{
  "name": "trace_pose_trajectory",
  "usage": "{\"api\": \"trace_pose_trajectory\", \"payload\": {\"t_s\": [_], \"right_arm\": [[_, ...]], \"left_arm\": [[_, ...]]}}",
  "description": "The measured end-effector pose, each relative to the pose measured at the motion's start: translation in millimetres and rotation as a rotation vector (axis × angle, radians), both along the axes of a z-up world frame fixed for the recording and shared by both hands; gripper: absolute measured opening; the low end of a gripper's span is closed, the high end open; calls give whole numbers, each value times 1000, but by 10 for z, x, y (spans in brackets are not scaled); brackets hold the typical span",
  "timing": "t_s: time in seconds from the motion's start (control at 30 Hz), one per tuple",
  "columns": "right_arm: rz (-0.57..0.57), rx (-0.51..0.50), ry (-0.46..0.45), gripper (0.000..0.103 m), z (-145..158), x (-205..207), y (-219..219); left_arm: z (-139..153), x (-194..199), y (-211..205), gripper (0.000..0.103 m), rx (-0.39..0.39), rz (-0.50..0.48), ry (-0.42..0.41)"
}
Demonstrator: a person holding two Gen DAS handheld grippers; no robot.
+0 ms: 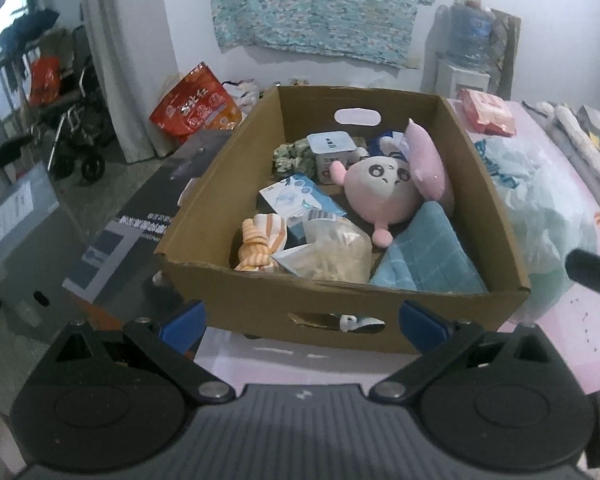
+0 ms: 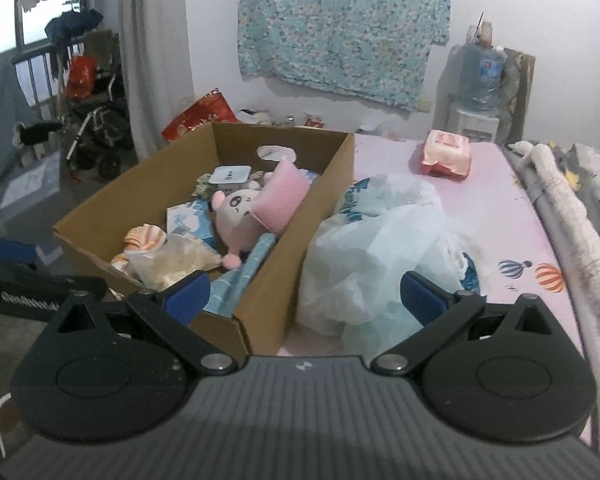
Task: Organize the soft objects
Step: 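Withdraw both tools from the box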
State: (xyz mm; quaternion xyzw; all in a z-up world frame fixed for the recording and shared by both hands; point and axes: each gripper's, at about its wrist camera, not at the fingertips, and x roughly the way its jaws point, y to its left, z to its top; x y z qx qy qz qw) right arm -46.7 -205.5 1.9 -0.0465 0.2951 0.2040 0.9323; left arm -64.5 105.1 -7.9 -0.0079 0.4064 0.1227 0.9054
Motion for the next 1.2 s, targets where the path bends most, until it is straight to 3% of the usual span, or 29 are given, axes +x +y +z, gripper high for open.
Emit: {"api": "trace_pose_trajectory", "payload": {"t_s": [0.27, 0.77, 1.2], "right_arm": [[-13, -59, -41, 102, 31, -53, 68], [-32, -46, 80, 102, -204, 67, 203], [-38, -27, 145, 102, -322, 66, 223]], "left_arm": [[-9, -43, 92, 103, -23, 38, -6], [-75, -4, 142, 103, -14, 51, 0], [-27, -64, 153, 103, -24, -12, -50]]}}
